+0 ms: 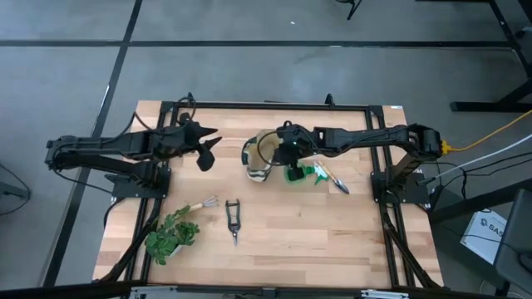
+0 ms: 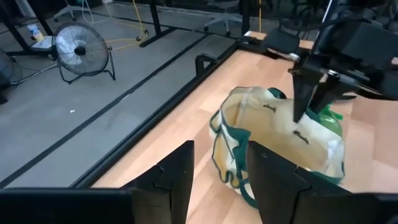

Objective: Pick & Place Garden tools in Gardening bag
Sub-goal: Prepare the light brown gardening bag, then put the brown hand rake into the light brown gardening bag

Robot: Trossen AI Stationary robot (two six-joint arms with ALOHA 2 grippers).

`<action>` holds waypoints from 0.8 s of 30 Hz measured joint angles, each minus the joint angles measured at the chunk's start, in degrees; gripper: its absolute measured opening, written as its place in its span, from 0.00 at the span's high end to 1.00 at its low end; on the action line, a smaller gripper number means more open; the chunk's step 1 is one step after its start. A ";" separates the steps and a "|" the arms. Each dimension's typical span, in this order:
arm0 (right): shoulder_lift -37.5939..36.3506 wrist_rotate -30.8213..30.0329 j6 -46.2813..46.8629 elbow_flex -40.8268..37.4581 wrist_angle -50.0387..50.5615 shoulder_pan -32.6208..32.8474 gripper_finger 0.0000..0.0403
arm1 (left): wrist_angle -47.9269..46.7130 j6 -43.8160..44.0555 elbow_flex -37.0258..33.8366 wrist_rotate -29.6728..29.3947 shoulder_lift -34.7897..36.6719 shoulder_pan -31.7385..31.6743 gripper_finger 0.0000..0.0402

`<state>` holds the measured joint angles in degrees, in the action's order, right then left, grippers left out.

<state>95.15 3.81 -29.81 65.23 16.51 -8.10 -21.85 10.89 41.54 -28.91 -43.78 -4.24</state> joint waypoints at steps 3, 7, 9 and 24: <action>0.00 2.16 1.06 0.00 0.24 -0.15 0.78 | -1.26 0.46 -0.20 -0.02 0.27 0.01 0.65; 0.00 2.24 1.44 0.00 0.27 -0.11 0.68 | -1.95 0.37 -0.20 -0.04 0.26 -0.01 0.65; 0.00 2.25 2.38 0.00 0.48 -0.13 0.63 | -2.15 -0.83 -0.20 -0.04 0.26 0.01 0.65; -8.45 0.85 6.55 0.00 7.43 -0.15 0.51 | -2.74 2.97 -4.99 4.20 6.34 0.01 0.65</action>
<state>86.71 4.67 -23.26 65.23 23.95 -8.25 -24.59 13.87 36.55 -24.70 -37.44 -4.23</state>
